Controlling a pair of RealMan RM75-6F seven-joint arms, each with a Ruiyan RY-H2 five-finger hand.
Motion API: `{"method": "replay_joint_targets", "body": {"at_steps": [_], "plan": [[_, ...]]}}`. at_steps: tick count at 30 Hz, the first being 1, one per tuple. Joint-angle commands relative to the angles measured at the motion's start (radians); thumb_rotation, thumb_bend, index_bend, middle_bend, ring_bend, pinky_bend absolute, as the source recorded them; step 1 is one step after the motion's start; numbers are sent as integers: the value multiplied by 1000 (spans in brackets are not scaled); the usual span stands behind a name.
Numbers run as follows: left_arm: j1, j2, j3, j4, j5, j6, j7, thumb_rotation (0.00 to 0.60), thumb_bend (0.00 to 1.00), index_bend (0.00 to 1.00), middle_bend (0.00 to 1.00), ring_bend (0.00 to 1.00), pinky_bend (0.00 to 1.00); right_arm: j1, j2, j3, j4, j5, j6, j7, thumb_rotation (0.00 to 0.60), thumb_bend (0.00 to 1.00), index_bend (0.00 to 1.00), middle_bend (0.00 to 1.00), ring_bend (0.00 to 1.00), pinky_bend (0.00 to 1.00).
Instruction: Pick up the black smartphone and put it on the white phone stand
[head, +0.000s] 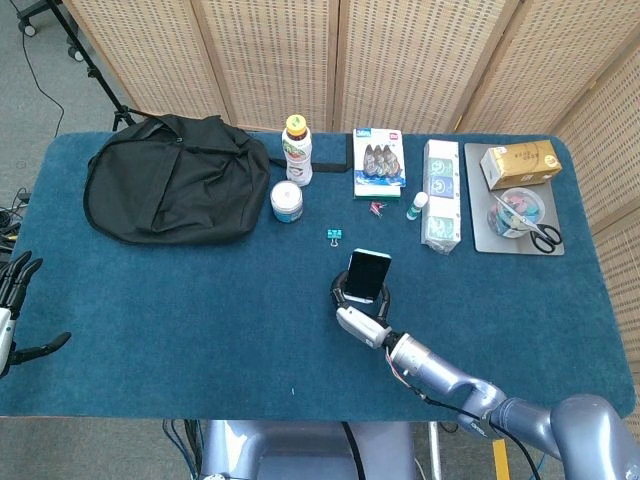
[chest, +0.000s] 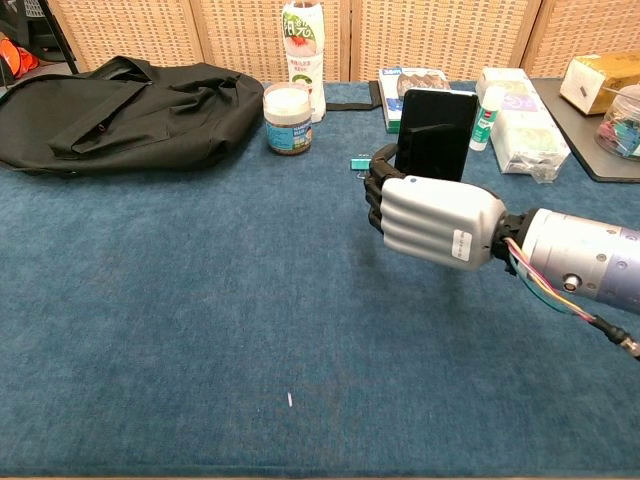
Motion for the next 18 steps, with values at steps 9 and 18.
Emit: {"method": "replay_joint_targets", "body": {"at_steps": [9,18], "plan": [[0,0,2,-2,2,-1,2,600,0,0,0,0,0,-34,2,16,-40,36,27,-34,600,156,49,0,0,170],[0,1,1,-1,0,-1,-1,600,0,0,0,0,0,-63,61,13,-135,30,81,-31,600,107,4,0,0,103]]}}
